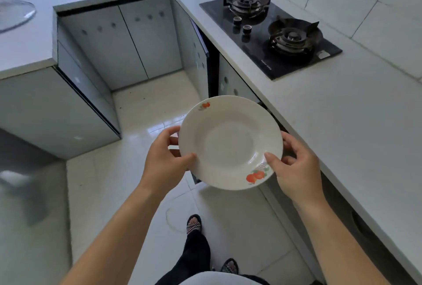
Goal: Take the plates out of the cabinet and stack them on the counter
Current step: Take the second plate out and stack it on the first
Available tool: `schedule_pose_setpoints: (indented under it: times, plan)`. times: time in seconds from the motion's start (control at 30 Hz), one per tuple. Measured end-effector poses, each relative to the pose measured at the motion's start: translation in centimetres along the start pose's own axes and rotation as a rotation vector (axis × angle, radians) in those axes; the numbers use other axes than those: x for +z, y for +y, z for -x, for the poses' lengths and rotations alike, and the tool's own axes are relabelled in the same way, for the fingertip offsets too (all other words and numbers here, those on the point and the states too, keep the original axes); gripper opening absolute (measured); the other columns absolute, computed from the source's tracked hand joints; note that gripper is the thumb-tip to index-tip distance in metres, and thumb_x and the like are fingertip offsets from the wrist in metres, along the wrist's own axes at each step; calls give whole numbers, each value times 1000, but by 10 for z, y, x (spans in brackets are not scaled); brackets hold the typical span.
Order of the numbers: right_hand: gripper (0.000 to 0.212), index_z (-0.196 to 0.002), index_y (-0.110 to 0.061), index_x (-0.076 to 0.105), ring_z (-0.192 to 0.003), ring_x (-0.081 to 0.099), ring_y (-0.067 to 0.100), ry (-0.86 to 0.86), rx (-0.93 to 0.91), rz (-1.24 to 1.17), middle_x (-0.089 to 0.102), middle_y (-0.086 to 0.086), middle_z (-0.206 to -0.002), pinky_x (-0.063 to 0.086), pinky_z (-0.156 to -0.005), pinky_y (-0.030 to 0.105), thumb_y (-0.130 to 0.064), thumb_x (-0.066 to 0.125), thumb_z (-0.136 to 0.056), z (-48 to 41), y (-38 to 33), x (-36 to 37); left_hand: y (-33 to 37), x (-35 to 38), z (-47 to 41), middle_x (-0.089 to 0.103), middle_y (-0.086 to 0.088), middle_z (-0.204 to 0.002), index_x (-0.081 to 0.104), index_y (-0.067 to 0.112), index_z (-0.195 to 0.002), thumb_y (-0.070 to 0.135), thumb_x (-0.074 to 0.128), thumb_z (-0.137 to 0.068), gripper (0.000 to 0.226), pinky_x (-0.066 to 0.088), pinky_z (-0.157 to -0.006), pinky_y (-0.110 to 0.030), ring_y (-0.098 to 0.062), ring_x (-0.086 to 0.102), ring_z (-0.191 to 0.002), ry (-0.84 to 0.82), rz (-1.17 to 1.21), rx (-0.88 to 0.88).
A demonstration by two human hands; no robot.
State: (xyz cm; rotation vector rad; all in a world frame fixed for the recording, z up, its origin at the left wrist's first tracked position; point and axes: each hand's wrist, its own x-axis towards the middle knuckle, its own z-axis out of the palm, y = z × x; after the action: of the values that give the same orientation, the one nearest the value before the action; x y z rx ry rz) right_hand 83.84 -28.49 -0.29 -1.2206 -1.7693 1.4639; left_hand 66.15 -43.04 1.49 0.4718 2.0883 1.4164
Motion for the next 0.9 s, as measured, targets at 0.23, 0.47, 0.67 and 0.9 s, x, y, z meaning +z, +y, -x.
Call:
schedule_pose_setpoints:
  times: [0.23, 0.47, 0.67, 0.9]
  plan:
    - [44, -101, -43, 57, -78, 69, 9, -141, -55, -8, 68, -11, -90, 59, -75, 32, -6, 70, -80, 2, -28, 42, -6, -52, 9, 60, 5, -88, 55, 27, -119, -5, 64, -77, 54, 53, -53, -18, 0, 63, -57, 138, 162, -42]
    - [46, -117, -32, 57, -80, 69, 4, -191, -75, -44, 66, -12, -94, 59, -69, 25, -9, 70, -79, -14, -68, 112, -7, -119, -23, 59, 5, -87, 55, 27, -115, -5, 66, -78, 50, 54, -52, -17, 1, 62, -55, 208, 242, -26]
    - [47, -120, -28, 55, -73, 70, 6, -285, -128, -73, 63, -14, -98, 53, -57, 12, -8, 69, -80, -29, -113, 219, -13, -218, -65, 61, -2, -99, 55, 22, -121, -2, 67, -78, 51, 55, -55, -19, -13, 66, -72, 288, 211, -17]
    - [45, -121, -23, 56, -66, 69, 5, -470, -183, -94, 63, -4, -100, 54, -54, 15, -6, 68, -81, -30, -158, 345, -27, -331, -80, 64, -4, -102, 55, 21, -121, -2, 68, -77, 52, 54, -56, -19, -15, 66, -78, 468, 234, 3]
